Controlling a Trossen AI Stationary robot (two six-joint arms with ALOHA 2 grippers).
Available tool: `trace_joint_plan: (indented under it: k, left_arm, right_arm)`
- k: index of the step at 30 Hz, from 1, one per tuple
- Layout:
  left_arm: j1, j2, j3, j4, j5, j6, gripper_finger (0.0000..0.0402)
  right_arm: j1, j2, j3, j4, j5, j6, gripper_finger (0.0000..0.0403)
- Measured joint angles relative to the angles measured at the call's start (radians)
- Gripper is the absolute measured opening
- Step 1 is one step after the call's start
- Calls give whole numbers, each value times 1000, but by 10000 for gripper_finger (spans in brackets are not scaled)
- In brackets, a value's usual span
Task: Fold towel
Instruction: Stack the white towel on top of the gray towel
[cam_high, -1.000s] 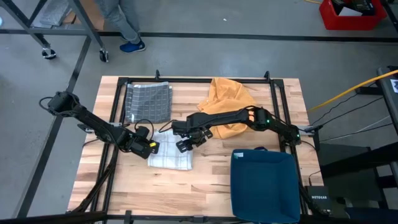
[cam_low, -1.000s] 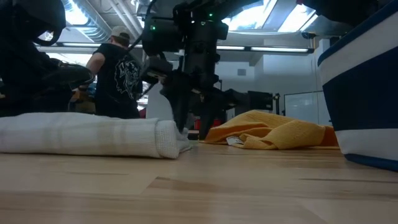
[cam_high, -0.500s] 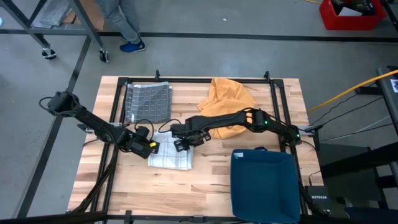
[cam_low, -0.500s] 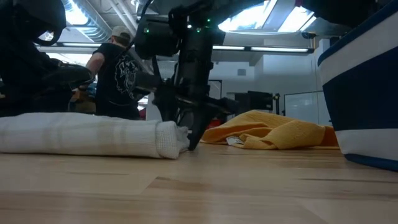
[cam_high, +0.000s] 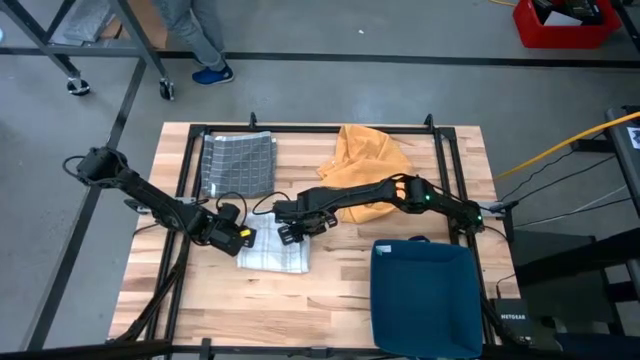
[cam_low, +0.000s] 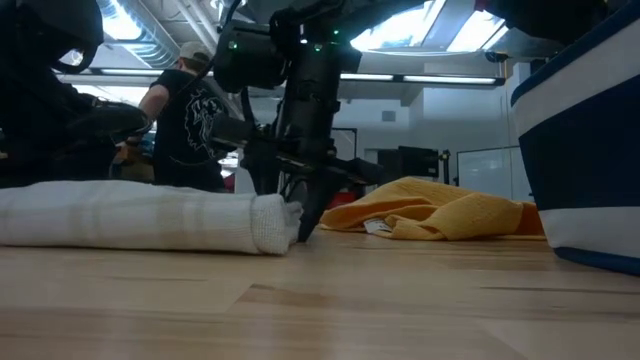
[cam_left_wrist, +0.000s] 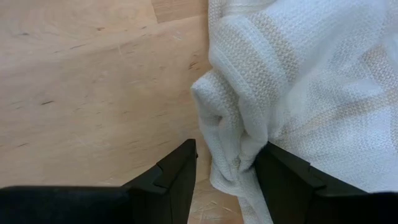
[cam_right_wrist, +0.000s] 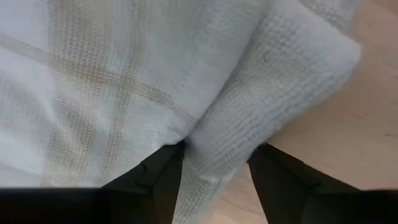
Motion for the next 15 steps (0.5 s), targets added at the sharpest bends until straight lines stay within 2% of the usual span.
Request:
trace_joint_plan:
  k: [5,12,15]
  left_arm:
    - [0,0,-1,32,-11,6,130]
    - [1,2,-1,89,-19,114,62]
    - [1,2,-1,90,-23,161,31]
  right_arm:
    - [-1,0,-1,17,2,-1,143]
    - [-1,1,-2,80,7,-3,40]
    - [2,1,-2,97,24,-27,16]
